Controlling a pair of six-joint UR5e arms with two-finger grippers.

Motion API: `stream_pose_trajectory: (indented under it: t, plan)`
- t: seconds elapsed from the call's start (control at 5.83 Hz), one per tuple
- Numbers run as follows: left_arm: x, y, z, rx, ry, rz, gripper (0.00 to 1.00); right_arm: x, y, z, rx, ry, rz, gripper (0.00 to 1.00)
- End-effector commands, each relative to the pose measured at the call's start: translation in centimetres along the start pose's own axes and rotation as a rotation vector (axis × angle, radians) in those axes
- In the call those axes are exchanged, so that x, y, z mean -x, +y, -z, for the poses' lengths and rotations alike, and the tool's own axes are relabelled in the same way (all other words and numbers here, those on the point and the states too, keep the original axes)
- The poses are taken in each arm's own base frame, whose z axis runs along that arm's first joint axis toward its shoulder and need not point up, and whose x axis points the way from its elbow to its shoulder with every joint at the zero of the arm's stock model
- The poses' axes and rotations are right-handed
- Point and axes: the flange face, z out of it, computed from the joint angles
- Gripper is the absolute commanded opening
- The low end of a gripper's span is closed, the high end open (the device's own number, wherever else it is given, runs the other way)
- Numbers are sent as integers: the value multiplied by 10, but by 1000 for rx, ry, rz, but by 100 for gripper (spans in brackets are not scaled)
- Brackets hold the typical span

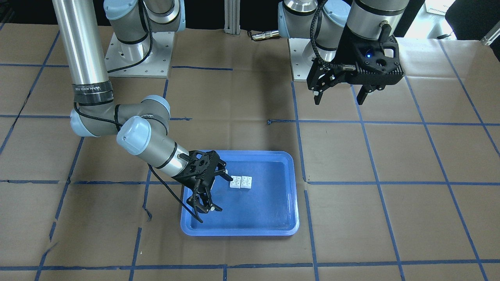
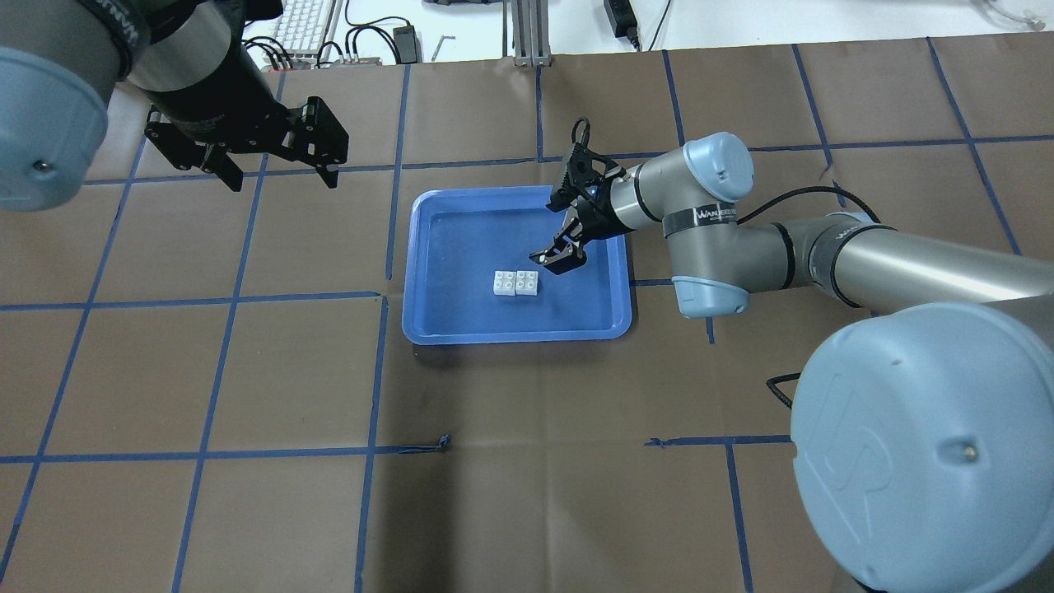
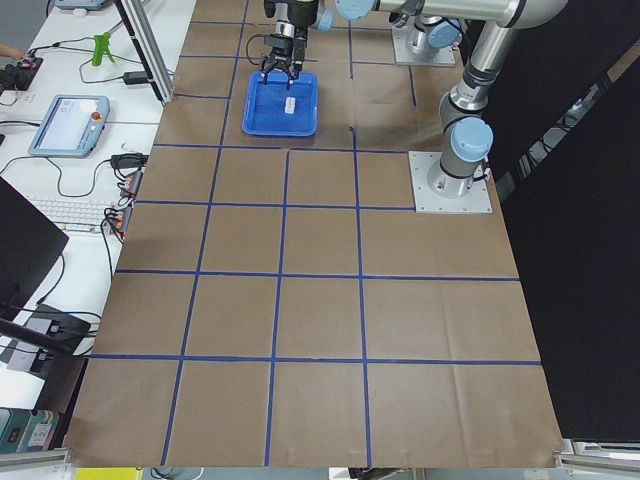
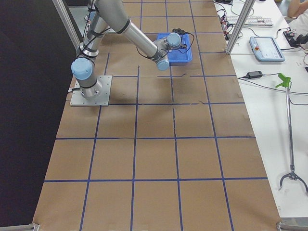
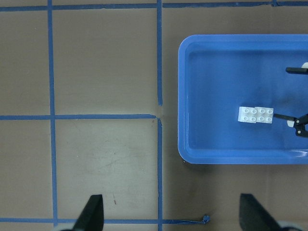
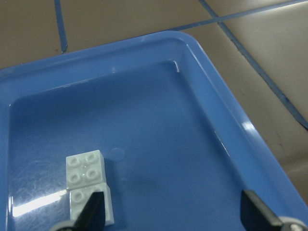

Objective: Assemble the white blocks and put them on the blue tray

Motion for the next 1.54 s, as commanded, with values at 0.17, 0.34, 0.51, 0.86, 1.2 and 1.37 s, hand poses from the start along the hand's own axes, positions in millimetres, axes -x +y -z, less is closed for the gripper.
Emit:
stream_pose_trajectory:
  t: [0.17,0.34,0.51,0.86,1.2,1.37]
  plan:
    - [0,0,-1,1,0,0,99,-17,-24,104,257,2,-184,100]
    - [0,0,-2,3,0,0,99,-33,-17,145,375,41,-260,100]
    - [0,0,0,1,0,0,99,-37,-14,180,477,65,-379,100]
    - [0,0,-1,1,0,0,99,-17,-22,246,663,279,-854,100]
    - [-1,-3,-3,6,0,0,99,6,-42,276,686,350,-1184,100]
    - [-1,0,-1,1,1,-2,99,22,-52,289,673,410,-1275,100]
